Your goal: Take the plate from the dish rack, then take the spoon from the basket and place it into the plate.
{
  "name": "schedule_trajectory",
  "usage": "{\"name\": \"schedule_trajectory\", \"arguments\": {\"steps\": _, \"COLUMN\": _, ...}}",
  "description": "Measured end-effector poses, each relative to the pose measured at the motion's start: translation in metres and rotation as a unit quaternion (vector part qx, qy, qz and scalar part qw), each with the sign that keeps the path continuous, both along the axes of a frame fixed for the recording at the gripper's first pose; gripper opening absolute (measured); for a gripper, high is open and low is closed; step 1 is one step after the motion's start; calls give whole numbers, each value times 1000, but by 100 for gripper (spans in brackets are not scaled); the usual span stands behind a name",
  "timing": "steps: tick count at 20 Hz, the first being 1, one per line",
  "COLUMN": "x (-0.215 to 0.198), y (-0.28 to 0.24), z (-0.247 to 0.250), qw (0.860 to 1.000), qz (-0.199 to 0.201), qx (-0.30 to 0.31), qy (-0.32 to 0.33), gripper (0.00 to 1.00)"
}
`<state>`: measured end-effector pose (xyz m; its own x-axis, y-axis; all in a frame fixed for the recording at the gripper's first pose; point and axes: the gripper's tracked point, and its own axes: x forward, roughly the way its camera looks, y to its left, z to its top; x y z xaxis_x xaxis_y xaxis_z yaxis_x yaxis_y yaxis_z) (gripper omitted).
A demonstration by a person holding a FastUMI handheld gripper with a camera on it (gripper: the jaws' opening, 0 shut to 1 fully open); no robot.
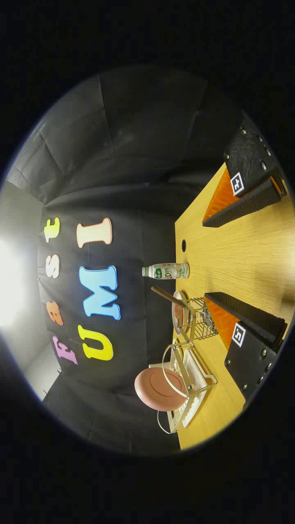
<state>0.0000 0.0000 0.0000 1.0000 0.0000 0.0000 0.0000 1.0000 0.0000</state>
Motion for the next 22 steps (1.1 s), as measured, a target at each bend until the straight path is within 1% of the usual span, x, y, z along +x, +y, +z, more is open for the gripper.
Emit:
{"name": "schedule_trajectory", "arguments": {"steps": 4, "x": 10, "y": 0, "z": 1, "qw": 1000, "qz": 1, "qx": 0, "qy": -2, "gripper": 97}}
{"name": "schedule_trajectory", "arguments": {"steps": 9, "x": 60, "y": 0, "z": 7, "qw": 1000, "qz": 2, "qx": 2, "qy": -9, "gripper": 97}}
{"name": "schedule_trajectory", "arguments": {"steps": 14, "x": 105, "y": -21, "z": 40, "qw": 998, "qz": -32, "qx": -1, "qy": -46, "gripper": 97}}
{"name": "schedule_trajectory", "arguments": {"steps": 16, "x": 106, "y": -37, "z": 61, "qw": 997, "qz": -49, "qx": -12, "qy": -64, "gripper": 97}}
{"name": "schedule_trajectory", "arguments": {"steps": 18, "x": 96, "y": -54, "z": 81, "qw": 995, "qz": -67, "qx": -26, "qy": -75, "gripper": 97}}
{"name": "schedule_trajectory", "arguments": {"steps": 22, "x": 51, "y": -72, "z": 113, "qw": 993, "qz": -92, "qx": -32, "qy": -74, "gripper": 97}}
